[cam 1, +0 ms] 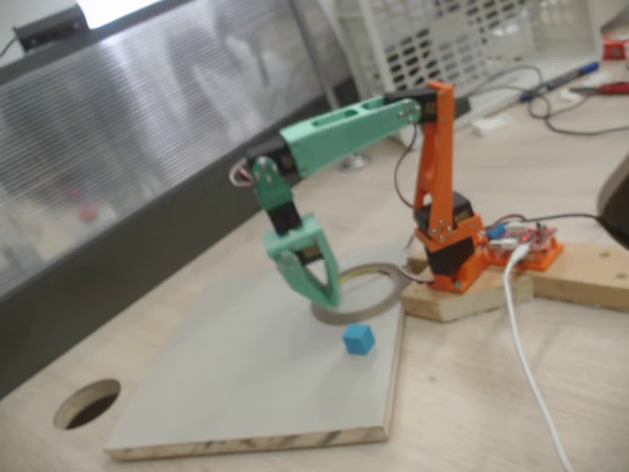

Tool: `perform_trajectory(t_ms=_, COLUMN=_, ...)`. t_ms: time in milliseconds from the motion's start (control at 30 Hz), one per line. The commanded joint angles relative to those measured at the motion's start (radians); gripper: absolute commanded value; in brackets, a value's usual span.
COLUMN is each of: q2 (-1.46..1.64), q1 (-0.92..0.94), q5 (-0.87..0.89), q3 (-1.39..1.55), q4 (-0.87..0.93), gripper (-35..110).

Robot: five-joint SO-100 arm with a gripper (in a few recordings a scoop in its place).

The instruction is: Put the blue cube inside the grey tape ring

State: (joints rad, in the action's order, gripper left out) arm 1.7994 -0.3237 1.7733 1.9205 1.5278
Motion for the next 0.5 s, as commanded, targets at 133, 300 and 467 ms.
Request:
perform_trajectory(t_ms=133, q2=0.023, q1=-0.018, q5=0.012, q3=0.153, q4=-0.094, gripper=0)
perform_trajectory(t_ms=300, q2=0.052, q1=-0.018, q5=0.014, q3=0.144, q4=-0.097, gripper=0)
perform_trajectory(t_ms=467, q2=0.172, q1=-0.046, q5=0.012, q3=0.153, q4=-0.097, gripper=0)
